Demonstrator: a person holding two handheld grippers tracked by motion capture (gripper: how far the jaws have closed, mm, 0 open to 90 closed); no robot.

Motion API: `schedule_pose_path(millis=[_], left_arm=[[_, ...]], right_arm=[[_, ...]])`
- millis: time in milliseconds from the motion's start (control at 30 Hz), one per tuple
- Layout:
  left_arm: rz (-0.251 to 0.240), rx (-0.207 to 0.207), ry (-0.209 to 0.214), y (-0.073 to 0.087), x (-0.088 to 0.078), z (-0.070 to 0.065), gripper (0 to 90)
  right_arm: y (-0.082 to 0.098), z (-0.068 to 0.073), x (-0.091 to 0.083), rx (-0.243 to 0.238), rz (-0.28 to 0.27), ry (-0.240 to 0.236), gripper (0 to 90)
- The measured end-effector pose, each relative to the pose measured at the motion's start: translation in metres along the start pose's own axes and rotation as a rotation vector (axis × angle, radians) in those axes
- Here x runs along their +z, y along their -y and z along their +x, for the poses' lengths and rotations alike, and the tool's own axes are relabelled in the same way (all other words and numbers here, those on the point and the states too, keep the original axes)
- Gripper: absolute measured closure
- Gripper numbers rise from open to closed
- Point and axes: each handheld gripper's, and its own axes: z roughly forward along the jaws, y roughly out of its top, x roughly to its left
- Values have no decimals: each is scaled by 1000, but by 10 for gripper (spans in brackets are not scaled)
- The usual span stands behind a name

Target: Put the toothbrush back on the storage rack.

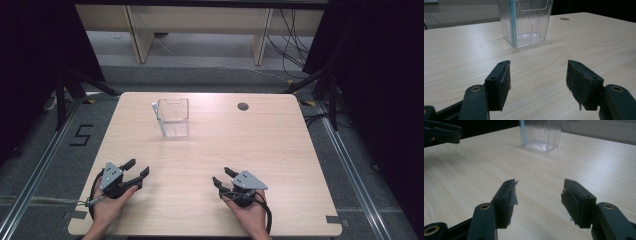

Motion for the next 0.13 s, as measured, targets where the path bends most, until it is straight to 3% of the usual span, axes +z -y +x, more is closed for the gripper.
schedule_pose_path(millis=[133], left_arm=[[-8,-8,-4,0,-1,0,352]], right_arm=[[0,0,-1,7,11,1,446]])
